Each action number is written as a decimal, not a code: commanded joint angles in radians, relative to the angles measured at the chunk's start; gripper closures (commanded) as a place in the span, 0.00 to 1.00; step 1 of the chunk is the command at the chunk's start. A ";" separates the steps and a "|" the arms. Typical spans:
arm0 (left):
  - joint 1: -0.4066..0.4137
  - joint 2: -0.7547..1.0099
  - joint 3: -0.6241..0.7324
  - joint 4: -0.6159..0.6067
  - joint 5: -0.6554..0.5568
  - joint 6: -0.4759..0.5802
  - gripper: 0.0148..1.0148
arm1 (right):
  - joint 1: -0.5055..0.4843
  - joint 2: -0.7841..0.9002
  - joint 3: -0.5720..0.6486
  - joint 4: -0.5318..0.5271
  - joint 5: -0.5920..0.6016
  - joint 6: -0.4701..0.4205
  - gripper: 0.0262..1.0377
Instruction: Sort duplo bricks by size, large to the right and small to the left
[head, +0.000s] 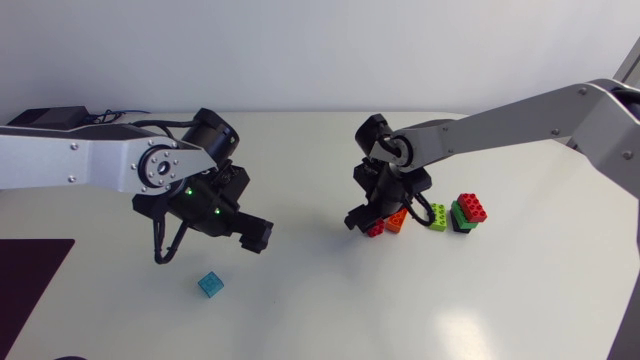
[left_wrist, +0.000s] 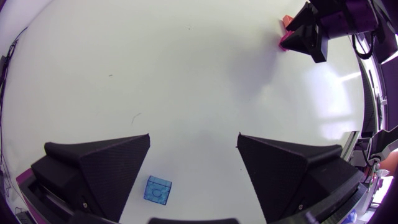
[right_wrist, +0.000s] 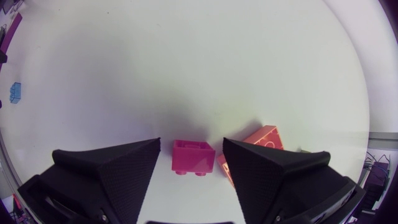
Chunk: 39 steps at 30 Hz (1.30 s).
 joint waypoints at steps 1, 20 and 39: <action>0.008 -0.016 -0.015 0.007 0.002 0.011 0.04 | 0.011 0.022 -0.008 -0.020 0.016 0.022 0.61; 0.006 -0.050 -0.027 0.007 0.002 0.010 0.04 | -0.016 -0.291 -0.180 -0.074 0.076 0.071 0.67; -0.055 -0.076 -0.029 0.000 0.002 -0.024 0.04 | -0.171 -0.558 -0.383 -0.151 -0.060 0.030 0.67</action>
